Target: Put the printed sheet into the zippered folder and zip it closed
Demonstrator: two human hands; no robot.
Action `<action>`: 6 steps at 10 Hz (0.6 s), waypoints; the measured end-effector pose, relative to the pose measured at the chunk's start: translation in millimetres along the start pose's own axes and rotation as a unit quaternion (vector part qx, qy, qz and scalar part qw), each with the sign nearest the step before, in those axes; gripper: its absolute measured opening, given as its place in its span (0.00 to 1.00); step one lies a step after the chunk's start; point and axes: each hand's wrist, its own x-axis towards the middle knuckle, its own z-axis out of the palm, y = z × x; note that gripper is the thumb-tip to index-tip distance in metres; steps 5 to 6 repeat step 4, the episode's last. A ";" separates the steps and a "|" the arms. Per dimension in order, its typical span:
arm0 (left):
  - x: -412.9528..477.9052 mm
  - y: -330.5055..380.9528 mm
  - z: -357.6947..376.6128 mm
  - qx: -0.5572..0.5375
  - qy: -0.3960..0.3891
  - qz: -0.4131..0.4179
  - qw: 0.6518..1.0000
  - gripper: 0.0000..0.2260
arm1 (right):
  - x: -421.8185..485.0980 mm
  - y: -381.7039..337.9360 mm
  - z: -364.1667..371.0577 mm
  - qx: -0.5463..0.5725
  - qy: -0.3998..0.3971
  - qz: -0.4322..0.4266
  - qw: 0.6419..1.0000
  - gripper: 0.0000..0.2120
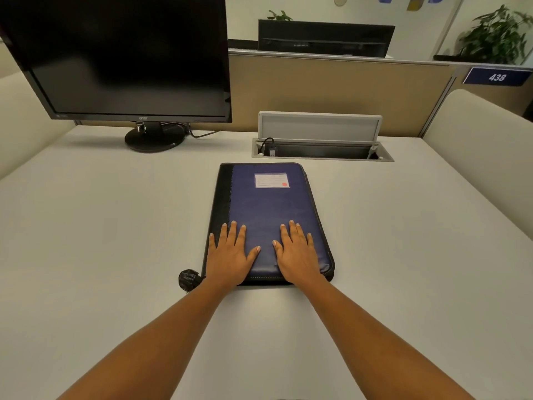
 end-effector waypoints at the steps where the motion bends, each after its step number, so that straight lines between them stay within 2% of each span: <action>1: 0.3 -1.4 0.6 0.001 0.001 0.002 1.000 0.31 | -0.1 0.0 0.2 -0.003 0.000 0.000 1.000 0.26; 6: 4.7 2.8 -9.8 -0.027 0.007 0.018 0.999 0.29 | 5.7 -0.5 -10.7 0.013 0.020 -0.025 0.999 0.27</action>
